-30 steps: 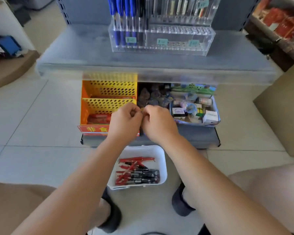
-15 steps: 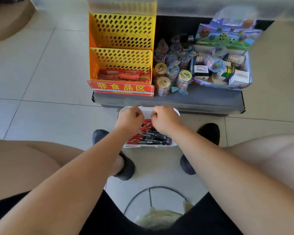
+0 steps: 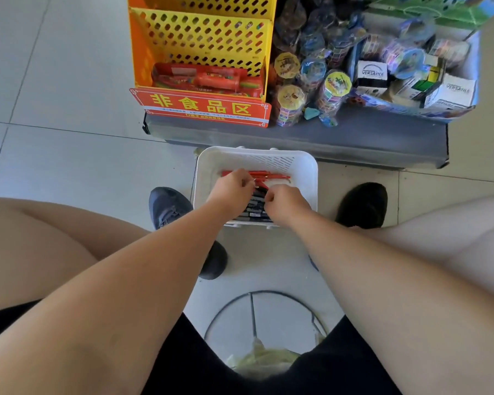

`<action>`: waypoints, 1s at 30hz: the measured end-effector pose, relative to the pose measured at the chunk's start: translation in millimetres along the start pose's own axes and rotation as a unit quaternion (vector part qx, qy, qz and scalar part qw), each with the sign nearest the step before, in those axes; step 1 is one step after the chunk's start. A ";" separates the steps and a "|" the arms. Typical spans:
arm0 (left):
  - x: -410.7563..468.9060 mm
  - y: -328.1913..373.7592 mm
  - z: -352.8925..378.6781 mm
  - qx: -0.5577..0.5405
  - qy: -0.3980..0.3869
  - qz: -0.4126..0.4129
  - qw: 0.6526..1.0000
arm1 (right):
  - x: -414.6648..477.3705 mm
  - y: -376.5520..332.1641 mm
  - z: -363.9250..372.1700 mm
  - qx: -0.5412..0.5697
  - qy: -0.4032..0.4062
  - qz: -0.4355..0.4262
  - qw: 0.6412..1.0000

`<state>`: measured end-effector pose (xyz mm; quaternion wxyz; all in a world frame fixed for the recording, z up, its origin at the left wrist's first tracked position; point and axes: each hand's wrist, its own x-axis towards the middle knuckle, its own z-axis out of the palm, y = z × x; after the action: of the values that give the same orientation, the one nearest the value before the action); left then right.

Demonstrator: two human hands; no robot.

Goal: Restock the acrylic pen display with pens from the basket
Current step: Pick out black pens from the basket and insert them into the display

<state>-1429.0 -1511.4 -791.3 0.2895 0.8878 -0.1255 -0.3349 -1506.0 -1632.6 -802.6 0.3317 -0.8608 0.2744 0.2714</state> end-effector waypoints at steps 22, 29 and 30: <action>58.4 -29.2 18.0 -0.064 -0.083 -0.182 0.978 | 65.8 6.4 23.8 -0.185 -0.070 0.054 0.979; 54.7 -24.7 13.5 -0.110 -0.046 -0.196 0.973 | 70.1 5.3 25.5 0.013 -0.021 0.068 0.997; 52.7 -24.1 12.7 -0.117 -0.041 -0.201 0.972 | 69.6 3.4 24.5 0.059 -0.020 0.073 0.995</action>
<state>-1397.6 -1519.6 -841.0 0.3130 0.8403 0.0834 -0.4347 -1466.3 -1637.4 -864.7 0.3665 -0.8119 0.3453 0.2955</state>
